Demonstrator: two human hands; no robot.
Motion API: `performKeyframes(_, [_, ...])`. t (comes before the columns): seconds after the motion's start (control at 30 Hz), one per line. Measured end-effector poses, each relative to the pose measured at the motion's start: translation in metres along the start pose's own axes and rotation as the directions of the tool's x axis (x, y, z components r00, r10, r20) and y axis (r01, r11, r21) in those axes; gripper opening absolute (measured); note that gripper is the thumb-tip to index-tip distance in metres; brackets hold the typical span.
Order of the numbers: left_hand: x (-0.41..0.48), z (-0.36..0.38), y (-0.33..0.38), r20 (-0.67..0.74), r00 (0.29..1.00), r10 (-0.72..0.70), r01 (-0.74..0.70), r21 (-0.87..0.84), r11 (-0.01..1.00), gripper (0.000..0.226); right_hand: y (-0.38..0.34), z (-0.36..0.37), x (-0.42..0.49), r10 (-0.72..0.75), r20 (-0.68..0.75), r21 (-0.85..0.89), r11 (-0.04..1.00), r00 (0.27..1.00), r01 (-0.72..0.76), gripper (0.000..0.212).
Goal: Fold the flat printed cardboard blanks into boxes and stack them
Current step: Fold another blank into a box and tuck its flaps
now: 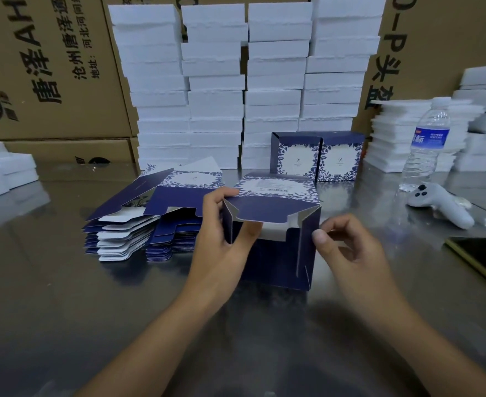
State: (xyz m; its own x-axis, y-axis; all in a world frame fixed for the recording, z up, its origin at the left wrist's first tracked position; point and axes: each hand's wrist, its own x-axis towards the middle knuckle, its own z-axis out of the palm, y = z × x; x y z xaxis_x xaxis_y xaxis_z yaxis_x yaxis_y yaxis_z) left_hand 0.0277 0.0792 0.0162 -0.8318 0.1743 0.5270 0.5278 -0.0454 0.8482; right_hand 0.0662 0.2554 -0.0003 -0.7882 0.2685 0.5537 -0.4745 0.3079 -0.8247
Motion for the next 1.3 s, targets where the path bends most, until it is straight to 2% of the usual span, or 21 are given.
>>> performKeyframes(0.07, [-0.002,0.002,0.0,-0.001,1.0,0.007,-0.007,0.023,1.0,0.051,0.001,0.001,0.0,-0.016,-0.012,-0.062,0.998,1.0,0.015,0.035])
performKeyframes(0.2, [-0.005,0.007,-0.002,0.036,0.999,-0.021,0.018,0.081,0.997,0.052,0.004,-0.002,0.0,-0.109,-0.027,-0.311,0.946,0.994,0.096,0.036])
performKeyframes(0.33, [-0.008,0.012,-0.006,0.06,0.998,0.018,-0.029,0.191,0.981,0.046,0.008,-0.006,-0.003,-0.214,-0.037,-0.636,0.758,0.976,0.142,0.041])
performKeyframes(0.4, [-0.009,0.013,-0.008,0.075,0.997,0.022,-0.04,0.246,0.969,0.045,0.007,-0.006,-0.004,-0.221,-0.022,-0.721,0.68,0.975,0.138,0.045])
performKeyframes(0.5, [-0.008,0.013,-0.011,0.084,0.996,0.02,-0.043,0.286,0.957,0.044,0.007,-0.007,-0.003,-0.204,-0.008,-0.73,0.67,0.979,0.134,0.042])
performKeyframes(0.6, [-0.007,0.013,-0.01,0.052,0.999,-0.011,-0.003,0.253,0.968,0.041,0.004,-0.006,-0.004,-0.181,0.023,-0.695,0.704,0.983,0.146,0.054])
performKeyframes(0.7, [-0.005,0.012,-0.009,0.003,0.998,-0.061,0.059,0.215,0.975,0.042,0.004,-0.005,-0.004,-0.086,0.081,-0.659,0.743,0.993,0.118,0.057])
performKeyframes(0.8, [-0.005,0.011,-0.007,0.005,0.997,-0.076,0.073,0.204,0.976,0.044,0.008,-0.006,-0.004,-0.01,0.132,-0.731,0.675,0.991,0.104,0.05])
performKeyframes(0.9, [-0.006,0.012,-0.004,0.033,0.996,-0.082,0.074,0.205,0.976,0.049,0.006,-0.006,-0.005,-0.046,0.114,-0.777,0.618,0.992,0.118,0.044])
performKeyframes(1.03, [-0.007,0.012,-0.003,0.037,0.995,-0.095,0.086,0.191,0.978,0.054,0.005,-0.007,-0.005,-0.013,0.098,-0.797,0.598,0.995,0.086,0.042])
performKeyframes(1.17, [-0.007,0.011,-0.004,0.015,0.995,-0.099,0.095,0.174,0.98,0.052,0.008,-0.008,-0.006,0.048,0.146,-0.83,0.549,0.988,0.096,0.044])
performKeyframes(1.3, [-0.007,0.012,-0.006,0.029,0.995,-0.091,0.085,0.183,0.979,0.056,0.01,-0.01,-0.005,0.076,0.156,-0.833,0.546,0.985,0.09,0.039])
